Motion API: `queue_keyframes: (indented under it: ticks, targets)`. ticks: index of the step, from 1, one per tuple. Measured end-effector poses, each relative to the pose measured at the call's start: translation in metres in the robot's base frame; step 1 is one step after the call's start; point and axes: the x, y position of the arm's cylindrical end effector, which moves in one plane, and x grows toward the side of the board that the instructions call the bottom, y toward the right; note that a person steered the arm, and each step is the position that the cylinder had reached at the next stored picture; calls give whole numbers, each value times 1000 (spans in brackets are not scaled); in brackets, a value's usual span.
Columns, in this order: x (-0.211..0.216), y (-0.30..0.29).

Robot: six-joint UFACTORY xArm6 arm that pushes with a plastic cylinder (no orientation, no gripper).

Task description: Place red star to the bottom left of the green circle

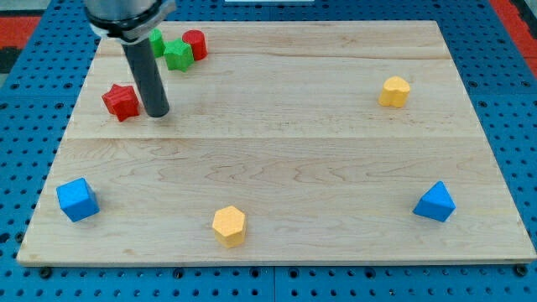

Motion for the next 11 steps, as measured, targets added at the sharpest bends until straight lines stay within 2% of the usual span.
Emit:
queue_keyframes:
  ticks: [1,2,3,5,6,7,8,9,11]
  targets:
    - [19,2]
    - [59,-5]
    - [36,-35]
    - [-44,-38]
    - [-69,-31]
    - [-9,-15]
    - [0,-45]
    - [-29,-72]
    - [-65,-79]
